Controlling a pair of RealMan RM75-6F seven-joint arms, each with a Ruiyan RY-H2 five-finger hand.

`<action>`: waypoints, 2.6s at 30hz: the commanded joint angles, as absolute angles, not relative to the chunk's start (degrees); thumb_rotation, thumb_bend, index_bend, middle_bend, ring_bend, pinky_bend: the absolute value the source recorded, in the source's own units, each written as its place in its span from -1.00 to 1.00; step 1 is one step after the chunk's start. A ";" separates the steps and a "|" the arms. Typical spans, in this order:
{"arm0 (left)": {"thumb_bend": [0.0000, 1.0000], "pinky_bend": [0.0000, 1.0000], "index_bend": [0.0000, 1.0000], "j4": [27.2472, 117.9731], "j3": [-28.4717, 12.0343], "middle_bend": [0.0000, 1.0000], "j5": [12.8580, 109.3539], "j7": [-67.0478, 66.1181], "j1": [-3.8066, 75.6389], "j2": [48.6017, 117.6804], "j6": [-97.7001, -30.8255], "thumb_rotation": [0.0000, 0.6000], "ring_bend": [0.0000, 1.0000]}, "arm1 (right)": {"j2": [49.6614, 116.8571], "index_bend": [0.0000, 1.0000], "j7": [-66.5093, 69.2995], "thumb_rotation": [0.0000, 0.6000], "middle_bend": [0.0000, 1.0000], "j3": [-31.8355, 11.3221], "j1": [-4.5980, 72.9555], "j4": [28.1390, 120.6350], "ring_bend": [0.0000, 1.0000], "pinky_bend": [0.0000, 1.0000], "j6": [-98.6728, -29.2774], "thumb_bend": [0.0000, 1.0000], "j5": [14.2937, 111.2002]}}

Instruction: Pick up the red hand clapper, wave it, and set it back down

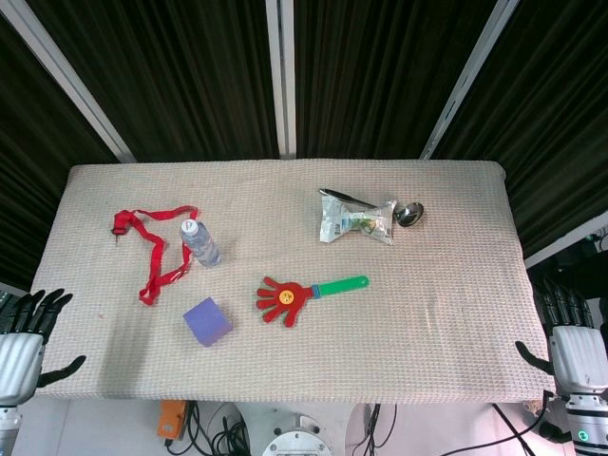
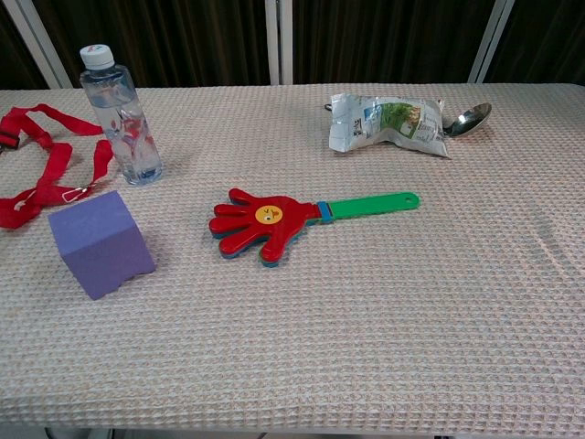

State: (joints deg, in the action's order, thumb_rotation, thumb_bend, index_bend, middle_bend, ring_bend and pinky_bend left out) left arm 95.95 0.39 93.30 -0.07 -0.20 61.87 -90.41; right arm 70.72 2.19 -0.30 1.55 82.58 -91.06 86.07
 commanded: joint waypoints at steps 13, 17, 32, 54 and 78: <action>-0.75 -0.88 -0.78 96.53 0.50 -0.87 92.00 -0.27 -0.91 60.96 -91.21 1.00 -1.00 | 68.33 -1.00 3.20 1.00 -1.00 -0.60 2.54 86.26 -1.00 -1.00 -88.20 -0.82 87.93; -0.75 -0.88 -0.78 96.43 0.81 -0.87 91.87 0.06 -1.28 60.16 -91.44 1.00 -1.00 | 67.21 -1.00 5.55 1.00 -1.00 -1.71 6.22 89.01 -1.00 -1.00 -82.27 -0.78 87.42; -0.75 -0.88 -0.78 95.94 1.29 -0.87 92.20 1.43 -2.29 60.20 -92.70 1.00 -1.00 | 76.30 -1.00 -14.47 1.00 -1.00 -11.05 28.77 96.67 -1.00 -1.00 -55.16 -0.75 74.42; -0.75 -0.88 -0.78 95.21 1.99 -0.87 92.73 3.39 -2.94 59.42 -93.09 1.00 -1.00 | 99.89 -0.88 -33.63 1.00 -1.00 -13.84 44.29 84.63 -1.00 -1.00 -52.85 -0.65 55.14; -0.75 -0.88 -0.78 94.44 2.26 -0.87 92.62 5.05 -3.41 59.05 -93.22 1.00 -1.00 | 105.25 -0.35 -32.35 1.00 -0.99 -12.45 47.54 79.59 -1.00 -1.00 -53.78 -0.54 53.32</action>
State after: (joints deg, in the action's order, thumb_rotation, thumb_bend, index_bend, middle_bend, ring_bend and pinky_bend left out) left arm 94.43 2.26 92.62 5.05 -3.40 59.05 -93.22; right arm 105.14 -32.43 -12.45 47.48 79.68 -53.68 53.25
